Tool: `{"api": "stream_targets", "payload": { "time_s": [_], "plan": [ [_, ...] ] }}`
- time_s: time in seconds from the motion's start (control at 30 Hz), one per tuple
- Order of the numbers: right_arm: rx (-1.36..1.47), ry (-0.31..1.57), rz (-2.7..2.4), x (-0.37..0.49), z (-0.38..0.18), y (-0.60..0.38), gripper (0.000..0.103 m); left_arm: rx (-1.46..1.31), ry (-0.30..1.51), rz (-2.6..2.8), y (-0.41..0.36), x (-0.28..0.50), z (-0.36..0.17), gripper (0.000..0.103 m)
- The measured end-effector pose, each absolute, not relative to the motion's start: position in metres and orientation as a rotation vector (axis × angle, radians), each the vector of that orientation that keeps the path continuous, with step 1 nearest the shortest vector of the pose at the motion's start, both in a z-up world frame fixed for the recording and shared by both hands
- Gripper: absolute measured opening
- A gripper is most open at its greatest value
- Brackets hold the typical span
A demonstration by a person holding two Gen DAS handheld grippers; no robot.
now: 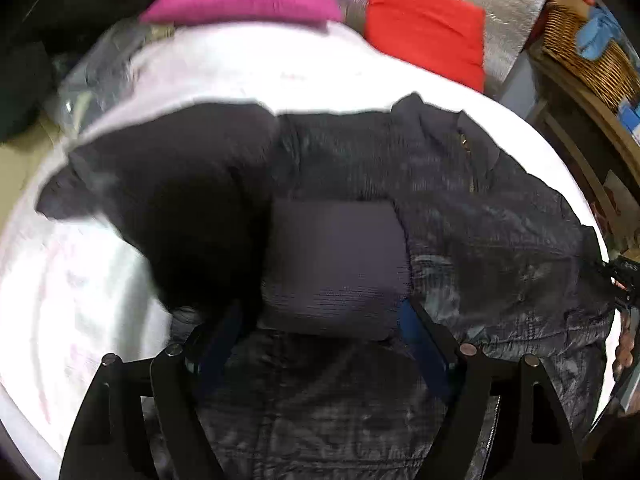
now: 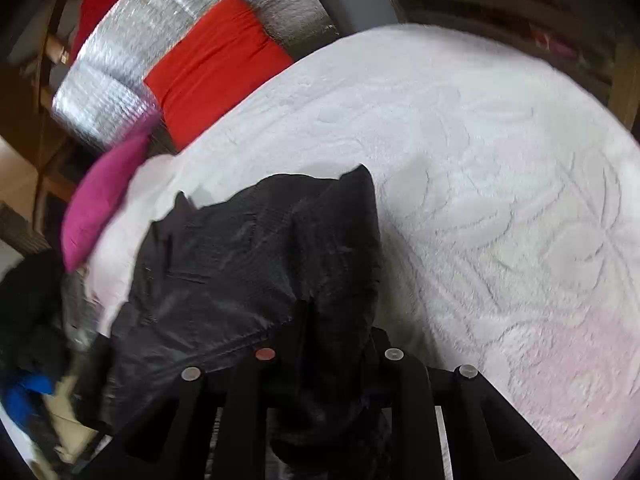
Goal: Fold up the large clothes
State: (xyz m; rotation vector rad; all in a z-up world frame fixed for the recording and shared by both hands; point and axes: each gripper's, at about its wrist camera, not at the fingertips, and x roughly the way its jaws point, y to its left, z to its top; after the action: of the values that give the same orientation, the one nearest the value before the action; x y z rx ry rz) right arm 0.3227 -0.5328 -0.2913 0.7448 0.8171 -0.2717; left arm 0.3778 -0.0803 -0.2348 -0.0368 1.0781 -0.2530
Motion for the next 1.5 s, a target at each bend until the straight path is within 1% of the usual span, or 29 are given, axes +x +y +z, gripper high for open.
{"api": "stream_targets", "payload": {
  "time_s": [0.07, 0.1, 0.13, 0.17, 0.2, 0.23, 0.27, 0.3, 0.33, 0.43, 0.5, 0.53, 0.57, 0.63, 0.73, 0.83, 0.9, 0.97, 1.0, 1.03, 1.1, 1.17, 1.2, 1.27, 1.33, 1.4, 1.43, 1.47, 1.5],
  "plan": [
    [0.794, 0.827, -0.256, 0.32, -0.292, -0.536, 0.033, -0.077, 1.084, -0.27, -0.079, 0.383, -0.239, 0.081],
    [0.82, 0.831, -0.245, 0.318, -0.292, -0.539, 0.041, -0.101, 1.082, -0.281, -0.078, 0.386, -0.24, 0.081],
    [0.838, 0.824, -0.233, 0.316, -0.291, -0.54, 0.062, -0.118, 1.077, -0.289, -0.078, 0.387, -0.24, 0.075],
    [0.864, 0.799, -0.221, 0.311, -0.287, -0.544, 0.073, -0.133, 1.062, -0.293, -0.078, 0.389, -0.24, 0.069],
    [0.877, 0.771, -0.223, 0.302, -0.286, -0.546, 0.081, -0.129, 1.055, -0.286, -0.078, 0.391, -0.24, 0.056],
    [0.886, 0.737, -0.231, 0.297, -0.283, -0.547, 0.081, -0.118, 1.046, -0.276, -0.079, 0.393, -0.241, 0.041],
    [0.889, 0.7, -0.236, 0.291, -0.278, -0.55, 0.081, -0.109, 1.039, -0.27, -0.081, 0.394, -0.241, 0.035],
    [0.891, 0.684, -0.231, 0.288, -0.277, -0.55, 0.081, -0.102, 1.03, -0.26, -0.082, 0.396, -0.241, 0.025],
    [0.895, 0.68, -0.227, 0.286, -0.276, -0.551, 0.081, -0.101, 1.022, -0.253, -0.082, 0.397, -0.242, 0.02],
    [0.877, 0.718, -0.231, 0.293, -0.282, -0.549, 0.08, -0.105, 0.989, -0.244, -0.083, 0.398, -0.238, 0.017],
    [0.834, 0.754, -0.248, 0.3, -0.287, -0.544, 0.08, -0.088, 0.948, -0.232, -0.085, 0.395, -0.23, 0.017],
    [0.816, 0.765, -0.252, 0.304, -0.29, -0.541, 0.077, -0.068, 0.924, -0.219, -0.086, 0.393, -0.225, 0.016],
    [0.789, 0.785, -0.25, 0.312, -0.294, -0.535, 0.072, -0.047, 0.906, -0.202, -0.087, 0.391, -0.222, 0.016],
    [0.723, 0.825, -0.247, 0.321, -0.299, -0.523, 0.033, -0.026, 0.887, -0.18, -0.086, 0.391, -0.22, 0.015],
    [0.587, 0.794, -0.287, 0.324, -0.286, -0.503, 0.032, -0.019, 0.872, -0.135, -0.079, 0.392, -0.218, 0.015],
    [0.543, 0.73, -0.288, 0.318, -0.273, -0.497, 0.032, 0.007, 0.858, -0.092, -0.075, 0.393, -0.219, 0.015],
    [0.553, 0.785, -0.311, 0.324, -0.285, -0.501, 0.033, 0.044, 0.874, -0.076, -0.081, 0.396, -0.227, 0.015],
    [0.616, 0.835, -0.316, 0.329, -0.3, -0.51, 0.042, 0.085, 0.897, -0.057, -0.084, 0.396, -0.235, 0.015],
    [0.637, 0.844, -0.322, 0.327, -0.301, -0.513, 0.056, 0.097, 0.907, -0.053, -0.085, 0.396, -0.238, 0.015],
    [0.655, 0.847, -0.335, 0.323, -0.299, -0.515, 0.063, 0.104, 0.925, -0.057, -0.086, 0.398, -0.24, 0.016],
    [0.718, 0.804, -0.316, 0.312, -0.286, -0.525, 0.065, 0.099, 0.949, -0.058, -0.084, 0.398, -0.24, 0.02],
    [0.747, 0.738, -0.319, 0.298, -0.27, -0.532, 0.072, 0.073, 0.956, -0.069, -0.081, 0.399, -0.236, 0.021],
    [0.738, 0.7, -0.341, 0.289, -0.262, -0.534, 0.075, 0.073, 0.959, -0.072, -0.08, 0.398, -0.234, 0.024],
    [0.71, 0.651, -0.356, 0.277, -0.25, -0.534, 0.075, 0.078, 0.95, -0.079, -0.079, 0.395, -0.228, 0.034],
    [0.705, 0.628, -0.295, 0.266, -0.242, -0.53, 0.075, 0.07, 0.92, -0.107, -0.079, 0.388, -0.217, 0.047],
    [0.651, 0.637, -0.223, 0.261, -0.236, -0.512, 0.074, 0.094, 0.872, -0.111, -0.083, 0.38, -0.207, 0.054],
    [0.604, 0.647, -0.199, 0.262, -0.234, -0.501, 0.071, 0.111, 0.852, -0.107, -0.087, 0.373, -0.204, 0.058],
    [0.568, 0.654, -0.184, 0.26, -0.232, -0.494, 0.067, 0.129, 0.832, -0.104, -0.089, 0.369, -0.201, 0.058],
    [0.518, 0.665, -0.166, 0.261, -0.23, -0.48, 0.057, 0.136, 0.826, -0.109, -0.091, 0.367, -0.2, 0.058]
  ]
}}
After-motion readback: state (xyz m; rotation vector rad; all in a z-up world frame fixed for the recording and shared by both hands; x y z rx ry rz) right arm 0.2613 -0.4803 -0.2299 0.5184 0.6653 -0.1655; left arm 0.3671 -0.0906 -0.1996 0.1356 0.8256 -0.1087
